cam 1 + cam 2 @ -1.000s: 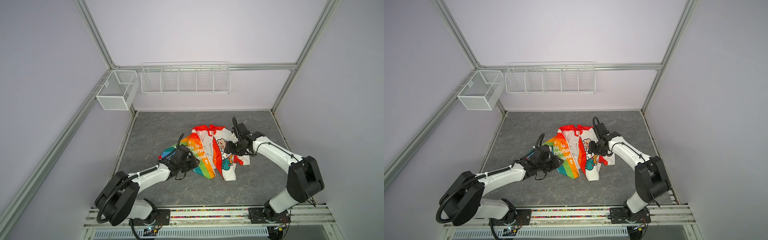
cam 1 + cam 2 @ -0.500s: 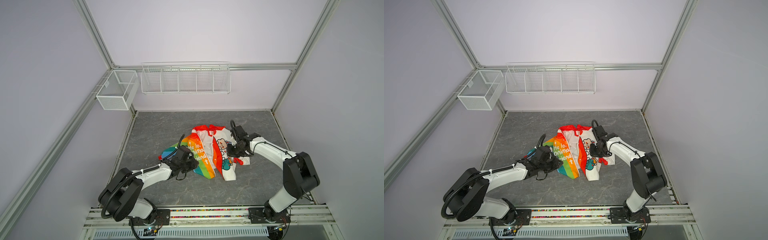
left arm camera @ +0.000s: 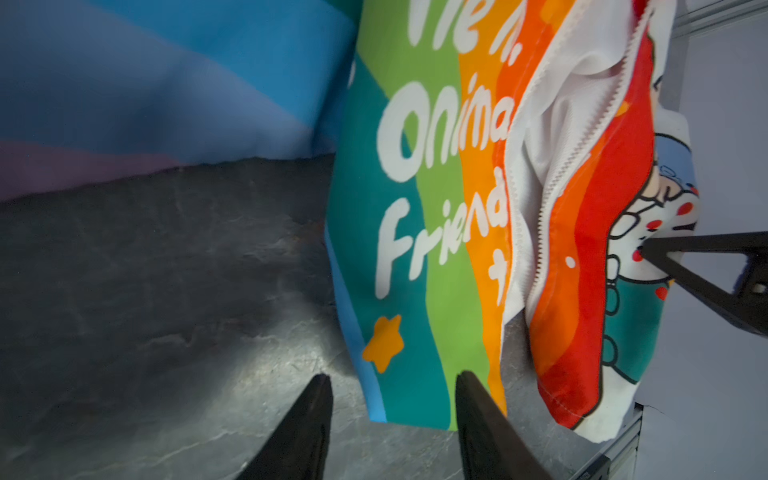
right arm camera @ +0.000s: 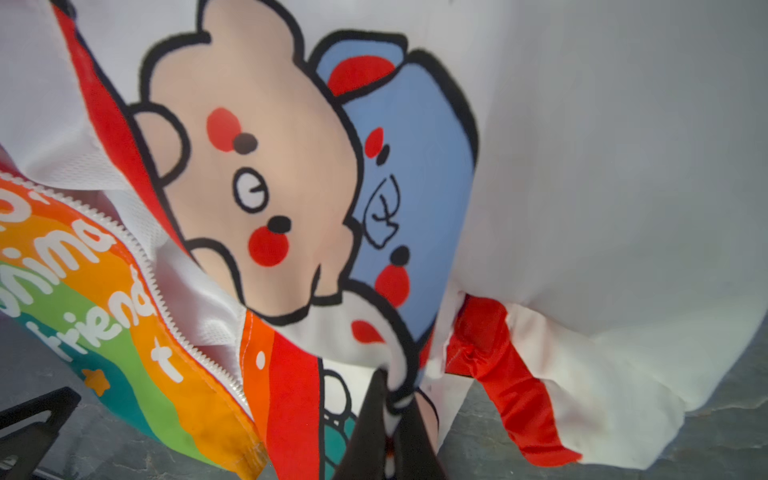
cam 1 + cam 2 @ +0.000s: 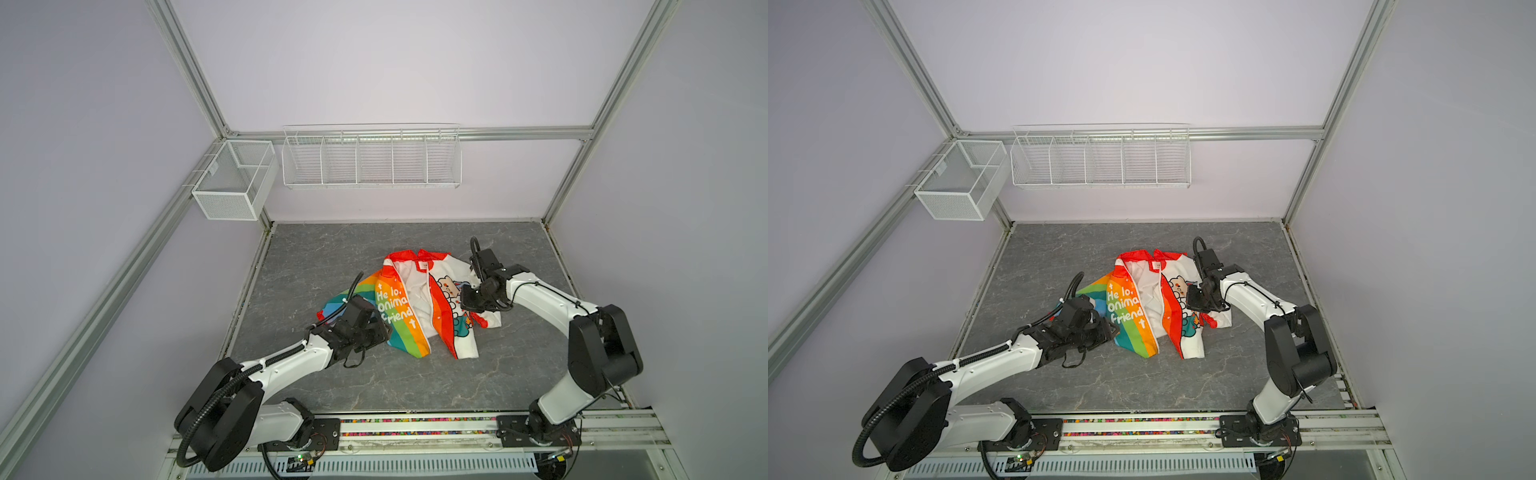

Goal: Zip up the jacket

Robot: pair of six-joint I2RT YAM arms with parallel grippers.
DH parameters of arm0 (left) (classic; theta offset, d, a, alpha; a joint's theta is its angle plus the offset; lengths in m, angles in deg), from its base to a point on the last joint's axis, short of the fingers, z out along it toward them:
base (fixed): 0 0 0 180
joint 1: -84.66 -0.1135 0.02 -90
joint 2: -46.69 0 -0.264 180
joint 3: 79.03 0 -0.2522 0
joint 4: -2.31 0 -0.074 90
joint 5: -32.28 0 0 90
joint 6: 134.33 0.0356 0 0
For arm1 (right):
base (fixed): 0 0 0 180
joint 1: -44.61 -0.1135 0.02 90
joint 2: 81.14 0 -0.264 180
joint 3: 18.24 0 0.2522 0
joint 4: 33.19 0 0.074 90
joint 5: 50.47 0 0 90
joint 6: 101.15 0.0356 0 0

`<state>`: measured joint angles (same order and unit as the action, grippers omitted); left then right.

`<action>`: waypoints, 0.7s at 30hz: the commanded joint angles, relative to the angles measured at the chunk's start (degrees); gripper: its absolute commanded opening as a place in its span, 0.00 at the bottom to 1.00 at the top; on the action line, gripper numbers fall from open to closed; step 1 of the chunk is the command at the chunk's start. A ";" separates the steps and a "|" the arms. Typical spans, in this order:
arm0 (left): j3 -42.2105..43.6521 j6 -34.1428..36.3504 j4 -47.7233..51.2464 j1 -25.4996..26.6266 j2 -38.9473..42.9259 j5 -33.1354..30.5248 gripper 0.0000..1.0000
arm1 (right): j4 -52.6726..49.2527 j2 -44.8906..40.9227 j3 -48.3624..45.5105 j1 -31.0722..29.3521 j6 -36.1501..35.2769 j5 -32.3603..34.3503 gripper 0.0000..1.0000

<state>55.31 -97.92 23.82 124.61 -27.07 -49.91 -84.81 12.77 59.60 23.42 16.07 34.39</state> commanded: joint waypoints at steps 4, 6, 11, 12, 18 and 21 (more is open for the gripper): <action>-1.31 -0.72 -3.41 0.22 -4.68 0.23 0.49 | -1.57 -2.12 -2.11 3.72 -2.84 -1.01 0.07; -2.21 -0.52 -4.39 0.23 -6.23 0.68 0.48 | -1.85 -1.48 -1.94 4.56 -3.68 -1.01 0.07; -4.43 0.06 -5.62 0.22 -9.42 1.20 0.39 | -2.80 -0.46 -0.99 5.45 -4.89 -0.02 0.09; -4.69 0.09 -6.02 0.22 -9.80 1.24 0.35 | -2.98 -0.56 -0.89 5.45 -4.99 0.13 0.11; -5.80 0.58 -5.67 0.22 -10.36 1.08 0.09 | -4.96 -2.80 -0.35 5.45 -5.16 1.74 0.32; -6.58 1.43 -3.97 0.23 -9.71 0.41 0.00 | -6.43 -5.04 -0.35 5.00 -5.25 3.02 0.47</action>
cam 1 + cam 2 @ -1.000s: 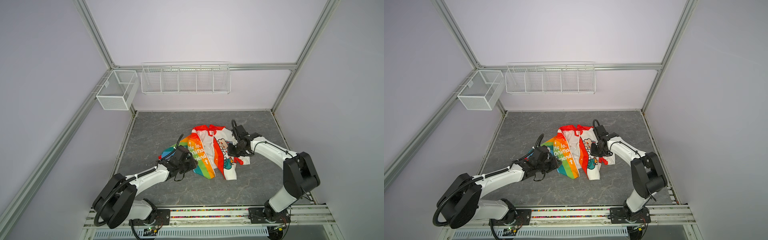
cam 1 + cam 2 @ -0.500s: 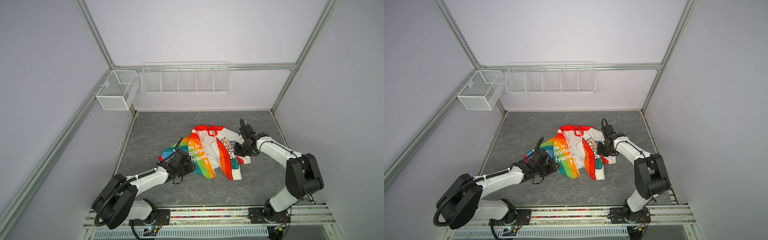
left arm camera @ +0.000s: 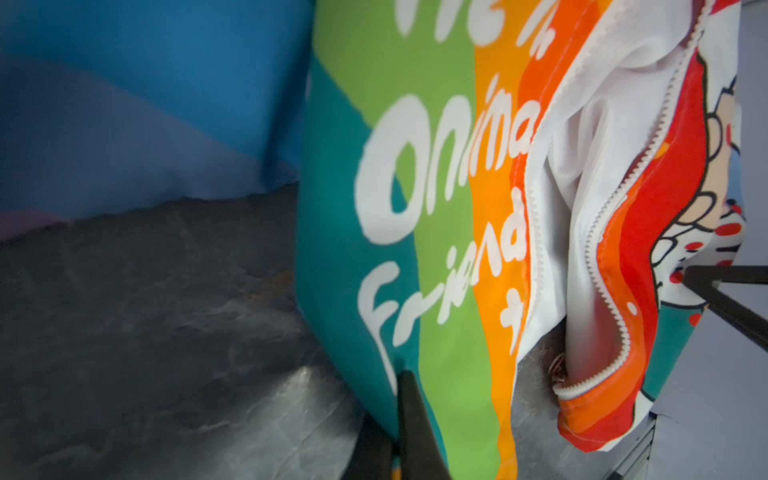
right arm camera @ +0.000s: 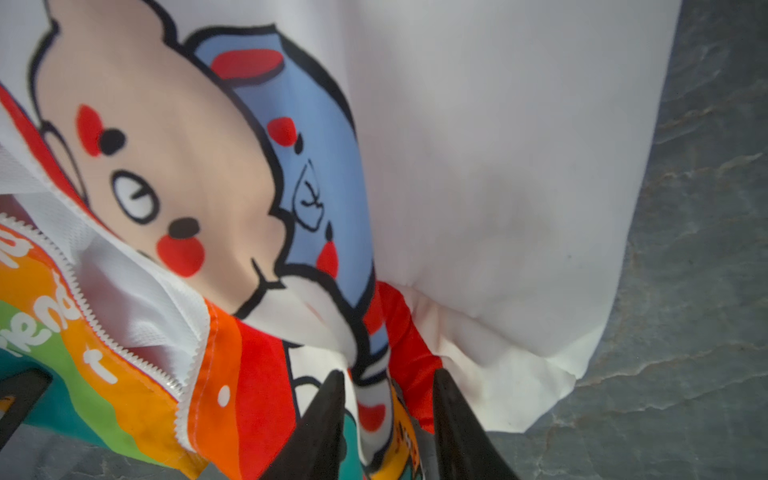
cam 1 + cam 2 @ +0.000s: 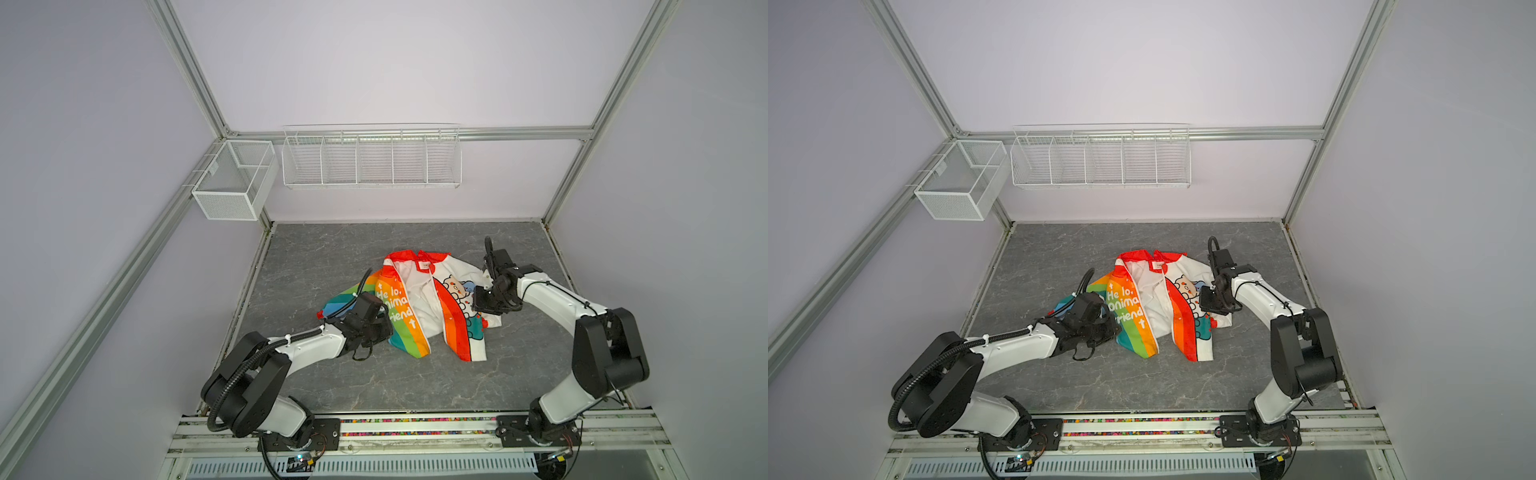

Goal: Zip up the jacket

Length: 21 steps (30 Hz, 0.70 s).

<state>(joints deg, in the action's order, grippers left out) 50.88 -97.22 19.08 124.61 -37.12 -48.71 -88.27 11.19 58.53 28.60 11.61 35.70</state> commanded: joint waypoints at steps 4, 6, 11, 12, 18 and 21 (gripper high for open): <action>-3.41 1.78 3.40 0.07 1.33 -1.88 0.00 | -5.01 -6.78 0.72 -2.77 -0.70 3.28 0.61; -3.89 2.38 4.40 -0.19 1.62 -2.16 0.00 | -6.05 -7.67 0.72 -4.65 -0.66 3.83 0.65; -4.78 3.82 7.38 -1.64 3.15 -2.75 0.00 | -5.94 -9.04 -2.04 -7.98 1.02 3.69 0.71; -4.95 4.16 8.14 -2.08 3.66 -2.94 0.00 | -5.56 -9.25 -2.71 -8.28 1.49 3.38 0.72; -5.97 6.91 15.89 -6.62 8.56 -4.81 0.00 | -2.28 -9.82 -7.18 -9.73 4.06 -0.28 0.73; -6.87 8.78 19.30 -7.84 10.61 -7.01 0.00 | 0.56 -9.12 -8.95 -10.41 5.46 -3.29 0.72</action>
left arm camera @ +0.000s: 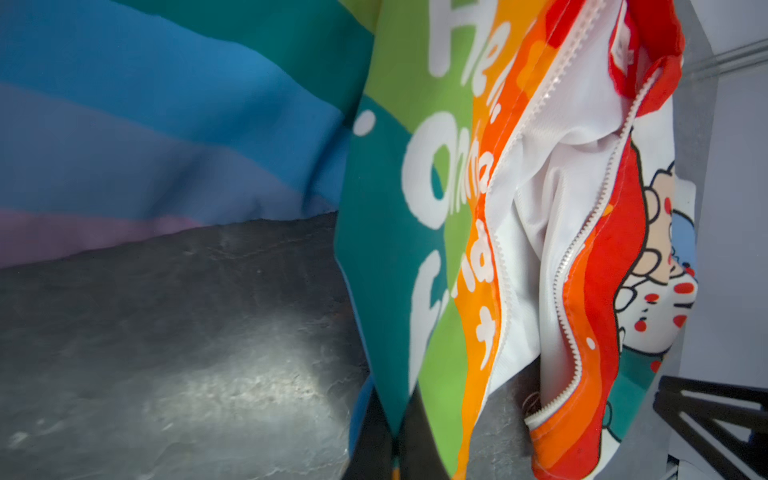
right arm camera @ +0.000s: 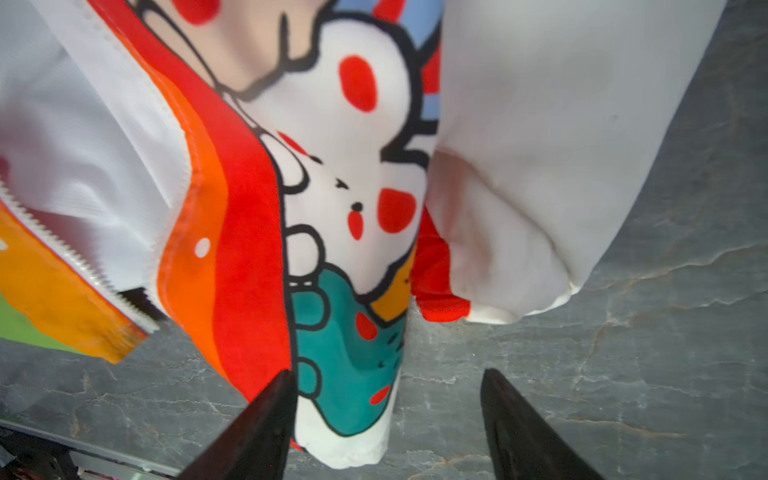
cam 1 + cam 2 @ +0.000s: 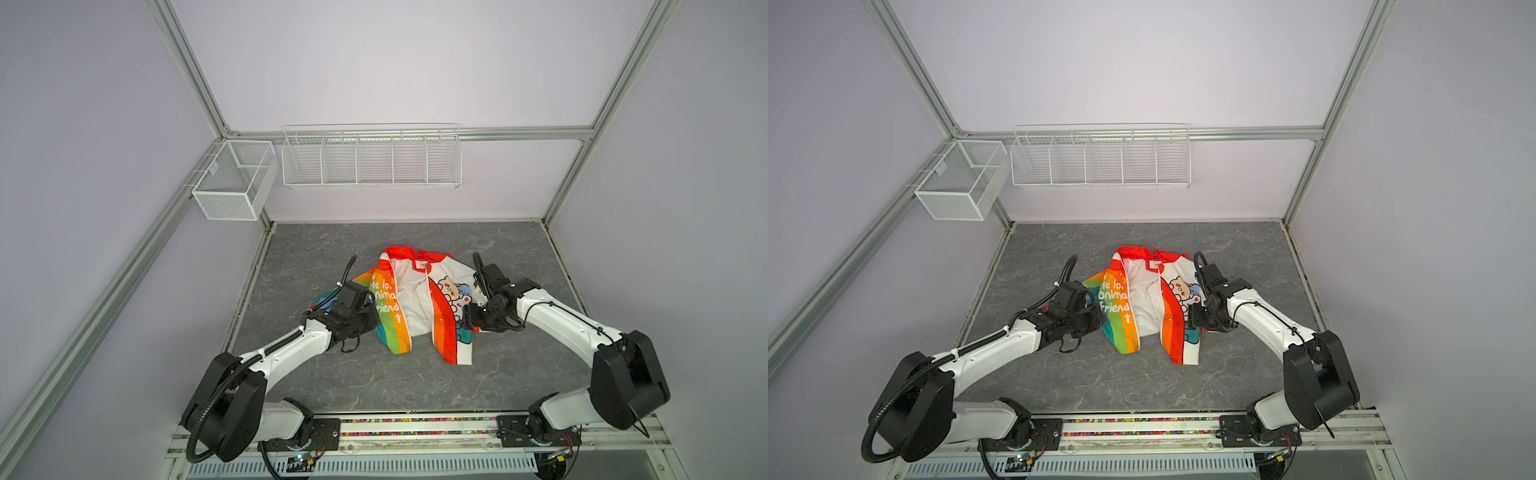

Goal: Zip up the jacket

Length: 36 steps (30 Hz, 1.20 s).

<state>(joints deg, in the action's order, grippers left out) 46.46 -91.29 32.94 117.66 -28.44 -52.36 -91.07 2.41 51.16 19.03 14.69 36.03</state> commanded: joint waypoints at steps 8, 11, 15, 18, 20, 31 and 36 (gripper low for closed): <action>-3.92 4.86 11.53 -1.61 4.38 -7.55 0.14 | 10.45 3.29 -3.22 -3.93 6.44 -9.62 0.63; -4.86 5.09 15.04 -1.68 5.65 -8.67 0.30 | 11.57 5.13 -2.66 -5.43 7.32 -9.94 0.57; -6.82 7.48 19.08 -1.70 9.10 -8.84 0.42 | 12.13 6.44 -2.08 -6.23 7.59 -9.78 0.45; -7.92 9.54 19.33 -1.66 11.48 -6.54 0.45 | 10.95 6.72 -1.09 -6.13 7.00 -8.53 0.31; -7.59 10.19 16.43 -1.49 12.11 -2.44 0.46 | 10.07 6.72 -0.10 -6.05 6.52 -7.68 0.23; -9.03 12.02 -2.89 13.49 -2.60 5.37 0.49 | 9.78 9.36 0.82 -0.83 4.05 -8.58 0.07; -10.88 12.47 -7.75 15.58 -10.54 8.37 0.48 | 12.04 11.73 0.44 1.92 3.58 -11.66 0.07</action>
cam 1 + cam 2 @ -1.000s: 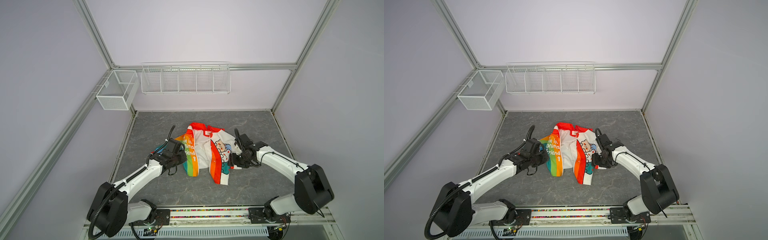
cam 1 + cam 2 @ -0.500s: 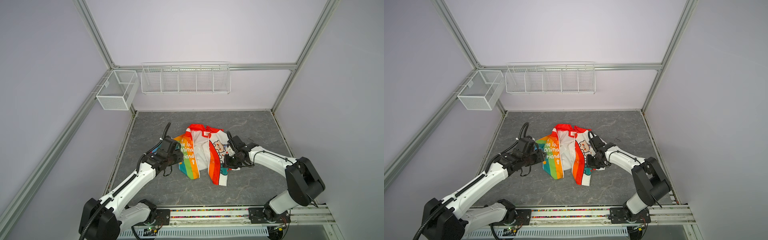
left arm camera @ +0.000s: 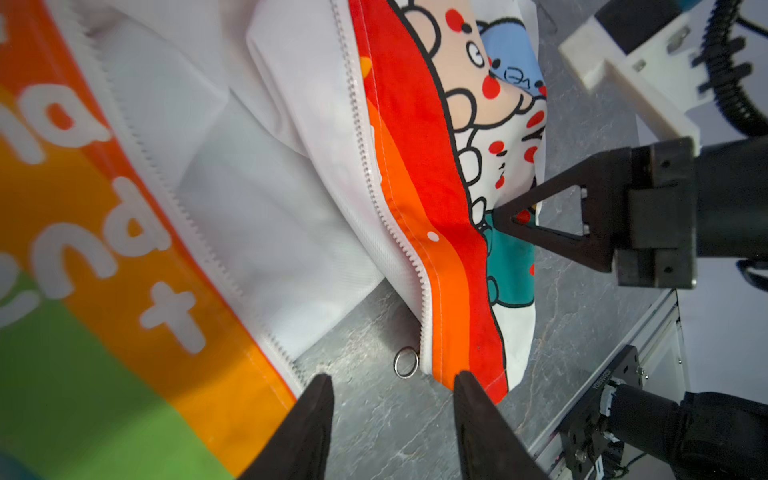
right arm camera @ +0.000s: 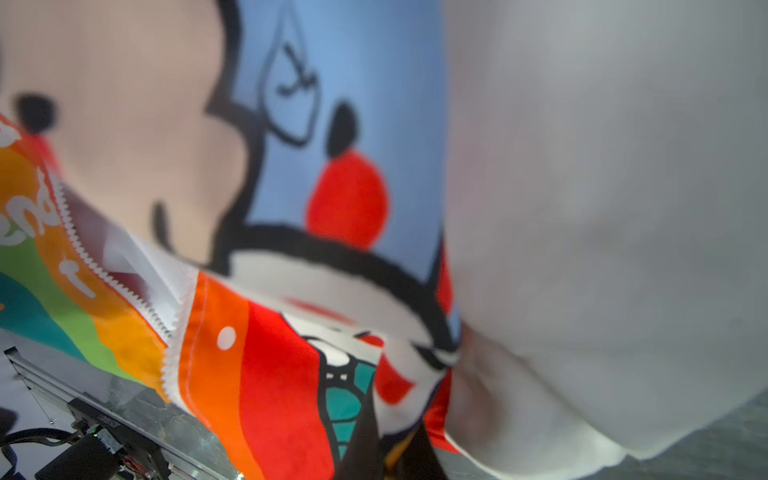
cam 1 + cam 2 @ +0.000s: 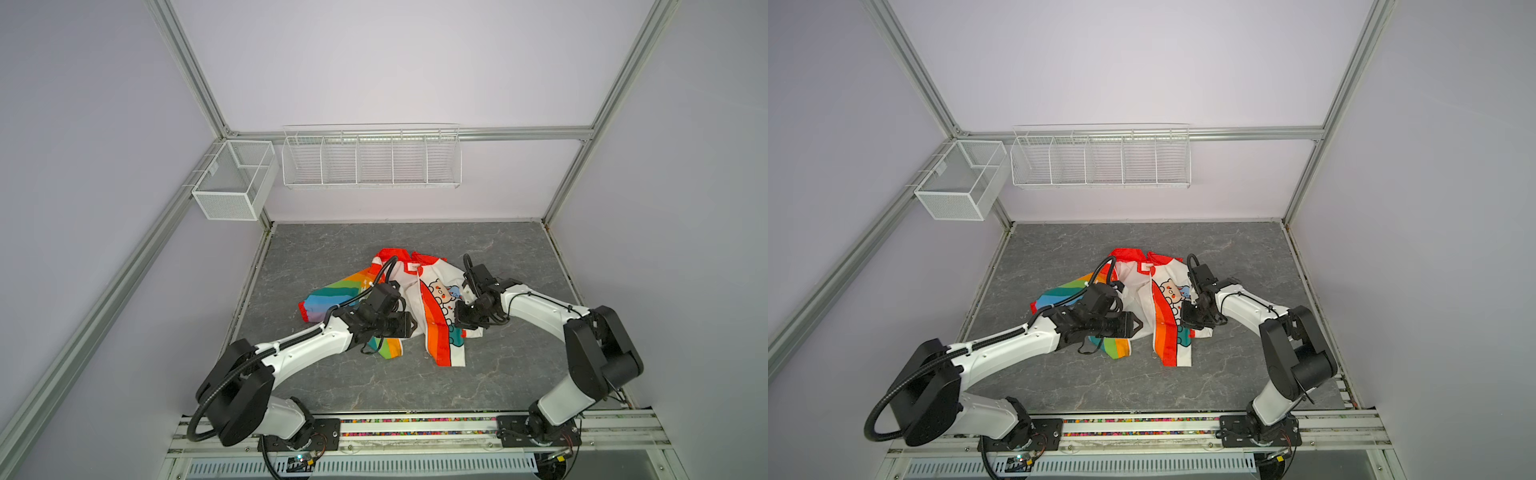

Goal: Zip up the jacket

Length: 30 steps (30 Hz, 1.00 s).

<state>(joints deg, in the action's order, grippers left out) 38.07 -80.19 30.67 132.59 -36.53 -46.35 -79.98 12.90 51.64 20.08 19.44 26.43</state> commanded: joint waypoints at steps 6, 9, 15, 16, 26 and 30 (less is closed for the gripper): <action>-3.53 0.78 -10.14 2.10 -8.13 5.08 0.48 | 1.59 2.69 0.40 1.81 -1.75 -2.21 0.07; -5.12 1.04 -11.02 3.17 -11.07 6.08 0.48 | 1.79 3.29 0.57 2.16 -1.85 -2.45 0.07; -7.27 0.58 -12.19 4.20 -16.06 7.48 0.43 | 2.09 3.70 0.67 2.33 -2.09 -2.72 0.07; -7.37 0.52 -12.36 4.42 -16.41 7.53 0.42 | 2.08 3.61 0.60 2.42 -2.11 -2.67 0.07; -9.11 0.47 -10.91 4.62 -14.11 7.25 0.00 | 1.34 2.05 1.48 2.40 -2.20 -3.89 0.07; -12.65 2.39 -4.87 4.45 -13.54 4.60 0.00 | 0.49 1.17 2.36 2.30 -2.55 -4.32 0.07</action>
<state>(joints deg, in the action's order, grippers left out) 29.17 -79.80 22.10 136.87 -52.22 -39.55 -78.56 15.63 52.34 22.09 17.91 23.20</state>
